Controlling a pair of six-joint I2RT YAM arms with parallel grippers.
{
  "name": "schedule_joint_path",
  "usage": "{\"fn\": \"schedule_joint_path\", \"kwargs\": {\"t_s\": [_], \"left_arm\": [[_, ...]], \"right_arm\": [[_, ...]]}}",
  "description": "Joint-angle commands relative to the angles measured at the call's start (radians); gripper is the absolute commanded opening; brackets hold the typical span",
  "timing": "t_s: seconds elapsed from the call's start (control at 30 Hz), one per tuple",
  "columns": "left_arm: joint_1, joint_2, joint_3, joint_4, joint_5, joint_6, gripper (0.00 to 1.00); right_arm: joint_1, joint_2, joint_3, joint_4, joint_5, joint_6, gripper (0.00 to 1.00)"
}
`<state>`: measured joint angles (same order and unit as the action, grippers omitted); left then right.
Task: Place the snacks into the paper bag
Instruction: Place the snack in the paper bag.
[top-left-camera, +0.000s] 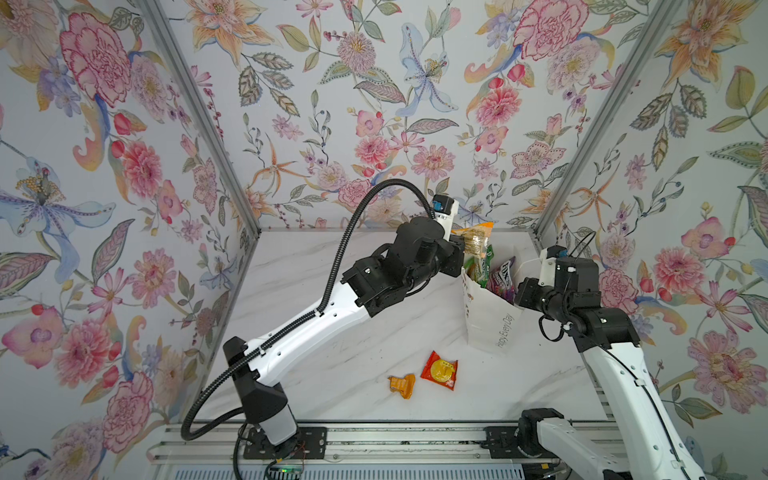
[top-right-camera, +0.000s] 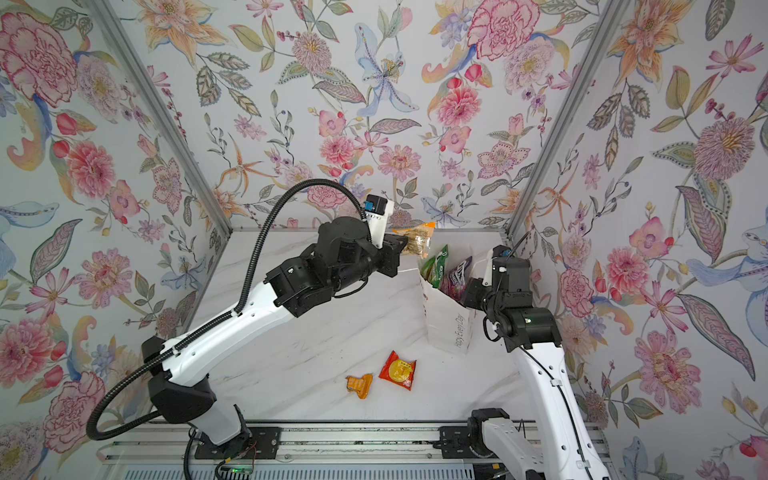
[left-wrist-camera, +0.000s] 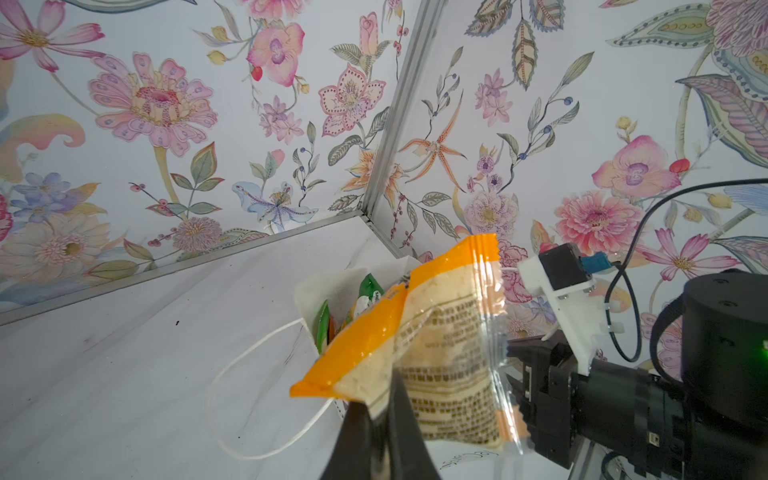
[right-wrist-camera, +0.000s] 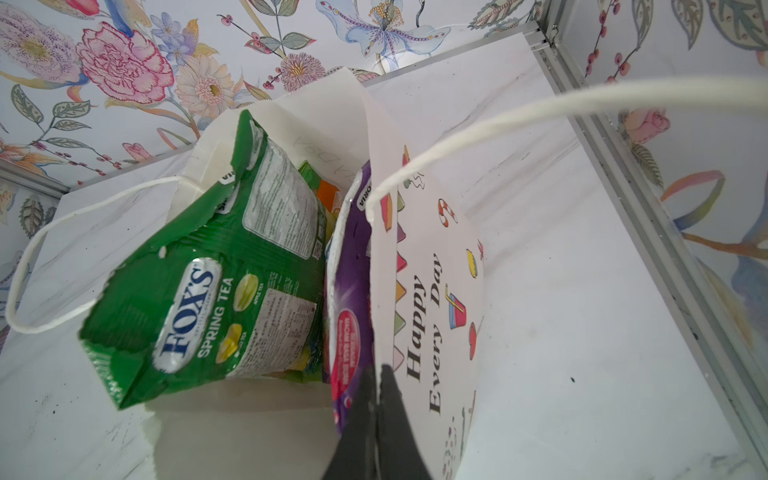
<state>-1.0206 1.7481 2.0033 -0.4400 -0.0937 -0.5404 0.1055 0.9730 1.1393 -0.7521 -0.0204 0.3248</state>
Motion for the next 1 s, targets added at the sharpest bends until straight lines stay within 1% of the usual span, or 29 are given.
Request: {"fn": "schedule_joint_path", "kwargs": {"t_s": [0.0, 0.07, 0.13, 0.2, 0.23, 0.27, 0.3, 0.33, 0.37, 0.43, 0.47, 0.5, 0.53, 0.67, 0.77, 0.83, 0.97], "left_arm": [[-0.034, 0.134, 0.2, -0.15, 0.032, 0.043, 0.0], [-0.045, 0.248, 0.374, -0.236, 0.039, 0.041, 0.0], [-0.049, 0.385, 0.605, -0.345, 0.046, 0.038, 0.0], [-0.047, 0.586, 0.974, -0.505, 0.057, 0.021, 0.0], [-0.036, 0.599, 0.984, -0.497, 0.088, -0.001, 0.0], [-0.026, 0.559, 0.862, -0.435, 0.113, -0.019, 0.0], [-0.029, 0.543, 0.804, -0.398, 0.11, -0.017, 0.0], [-0.037, 0.548, 0.802, -0.386, 0.104, -0.005, 0.0], [-0.046, 0.569, 0.843, -0.395, 0.095, 0.0, 0.0], [-0.047, 0.646, 0.985, -0.462, 0.087, -0.012, 0.0], [-0.041, 0.666, 1.025, -0.477, 0.091, -0.019, 0.0], [-0.039, 0.653, 0.972, -0.463, 0.094, -0.024, 0.0], [-0.041, 0.652, 0.959, -0.462, 0.088, -0.021, 0.0], [-0.037, 0.714, 1.028, -0.51, 0.065, -0.031, 0.0], [-0.034, 0.736, 1.03, -0.514, 0.058, -0.027, 0.0], [-0.033, 0.754, 1.035, -0.511, 0.07, -0.027, 0.01], [-0.025, 0.769, 1.035, -0.526, 0.054, -0.031, 0.04]], "right_arm": [[0.01, 0.0, 0.034, -0.004, -0.003, -0.007, 0.0], [0.011, -0.001, 0.033, -0.004, -0.003, -0.006, 0.0], [0.012, -0.003, 0.033, -0.004, -0.003, -0.008, 0.0], [0.013, -0.003, 0.031, -0.005, -0.005, -0.008, 0.0], [0.013, -0.003, 0.03, -0.005, -0.005, -0.009, 0.0], [0.014, -0.003, 0.031, -0.005, -0.006, -0.009, 0.0], [0.014, -0.003, 0.029, -0.004, -0.007, -0.008, 0.0], [0.014, -0.003, 0.029, -0.004, -0.007, -0.009, 0.0], [0.014, -0.003, 0.028, -0.004, -0.004, -0.01, 0.0], [0.014, -0.002, 0.025, -0.004, -0.004, -0.011, 0.0], [0.014, -0.003, 0.022, -0.005, -0.005, -0.01, 0.0], [0.014, -0.003, 0.021, -0.004, -0.005, -0.009, 0.0], [0.014, -0.003, 0.02, -0.004, -0.006, -0.009, 0.0], [0.014, -0.003, 0.016, -0.004, -0.004, -0.008, 0.0], [0.016, -0.005, 0.013, -0.004, -0.005, -0.006, 0.0], [0.016, -0.004, 0.012, -0.004, -0.002, -0.007, 0.0], [0.016, -0.01, 0.011, -0.004, 0.002, -0.007, 0.0]]}}
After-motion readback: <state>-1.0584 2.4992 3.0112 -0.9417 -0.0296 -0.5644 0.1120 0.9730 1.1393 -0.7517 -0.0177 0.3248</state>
